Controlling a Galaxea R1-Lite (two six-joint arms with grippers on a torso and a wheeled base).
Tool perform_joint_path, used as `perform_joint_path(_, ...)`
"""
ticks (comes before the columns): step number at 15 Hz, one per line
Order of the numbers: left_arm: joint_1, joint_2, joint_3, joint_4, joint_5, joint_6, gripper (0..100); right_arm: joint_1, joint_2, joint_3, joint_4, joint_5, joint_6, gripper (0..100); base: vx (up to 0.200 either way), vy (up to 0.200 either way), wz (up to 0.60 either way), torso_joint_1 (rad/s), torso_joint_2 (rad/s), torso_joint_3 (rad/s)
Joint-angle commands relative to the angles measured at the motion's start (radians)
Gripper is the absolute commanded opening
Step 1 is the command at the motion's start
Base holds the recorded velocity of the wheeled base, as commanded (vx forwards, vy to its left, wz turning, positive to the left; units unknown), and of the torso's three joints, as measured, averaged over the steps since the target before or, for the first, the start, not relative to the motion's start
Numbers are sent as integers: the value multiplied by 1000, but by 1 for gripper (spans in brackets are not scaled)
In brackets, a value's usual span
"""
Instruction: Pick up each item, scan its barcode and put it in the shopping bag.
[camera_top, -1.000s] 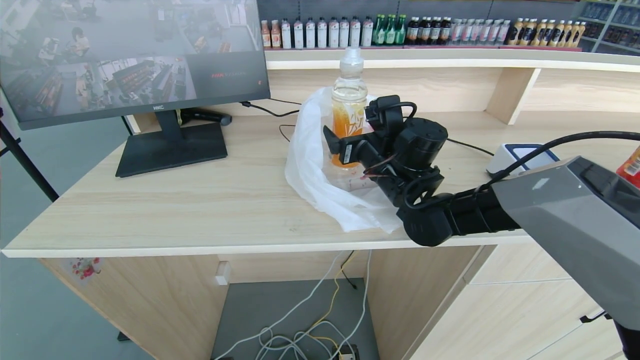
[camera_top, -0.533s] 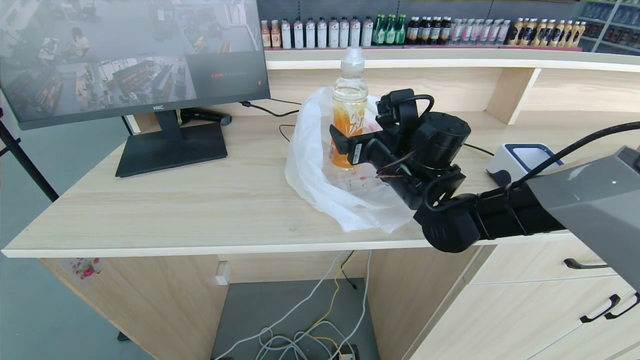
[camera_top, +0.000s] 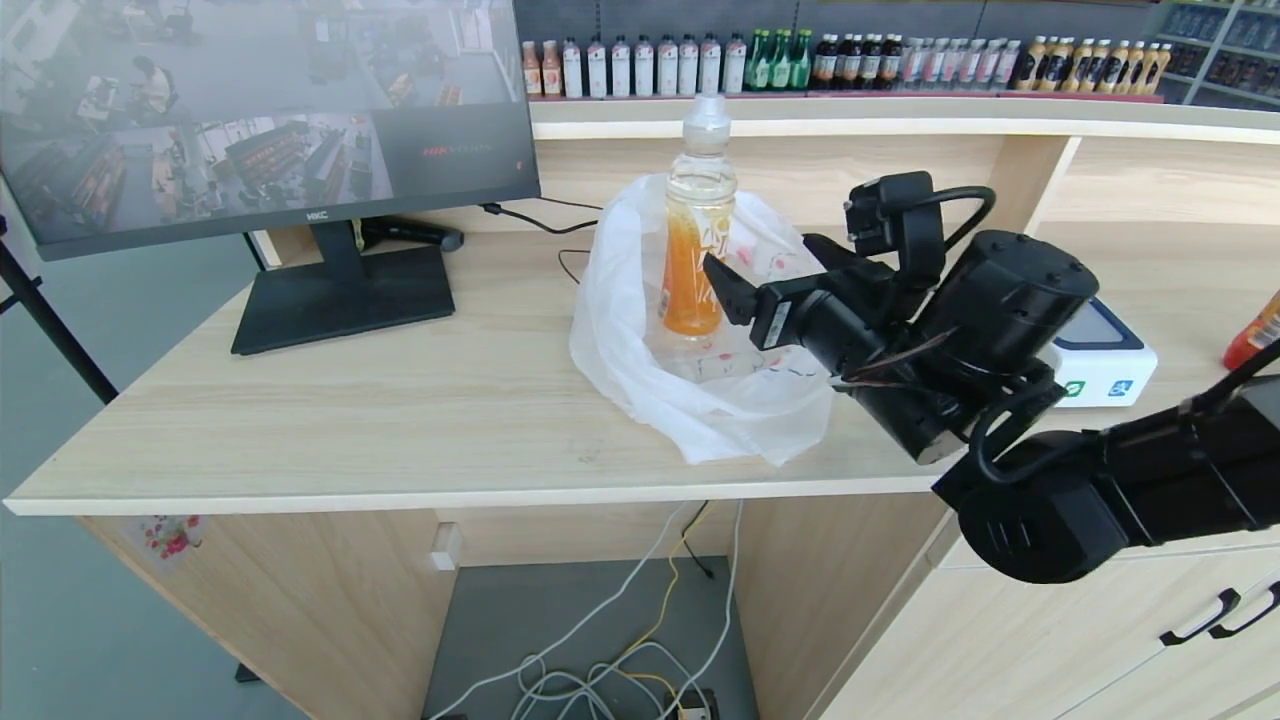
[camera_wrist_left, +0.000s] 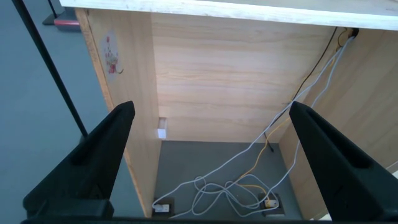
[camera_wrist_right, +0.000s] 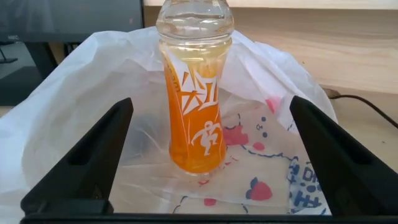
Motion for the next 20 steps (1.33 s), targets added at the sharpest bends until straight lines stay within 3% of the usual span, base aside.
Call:
perform_joint_path(1,0,0,0,0,0,0,100,4,-73,159,-105,2,12,100,0,0,0,0,0,0)
perform_joint_path(3,0,0,0,0,0,0,100,4,-89,262,-217,-3,15,100,0,0,0,0,0,0)
perform_joint_path(7,0,0,0,0,0,0,100,2,-116,328,-337,-7,3,100,0,0,0,0,0,0)
perform_joint_path(14,0,0,0,0,0,2,100,21,-227,438,-337,-7,5,100,0,0,0,0,0,0)
perform_joint_path(17,0,0,0,0,0,3,100,41,-279,575,-337,-7,5,100,0,0,0,0,0,0)
perform_joint_path(20,0,0,0,0,0,2,100,50,-276,592,-337,-7,5,100,0,0,0,0,0,0)
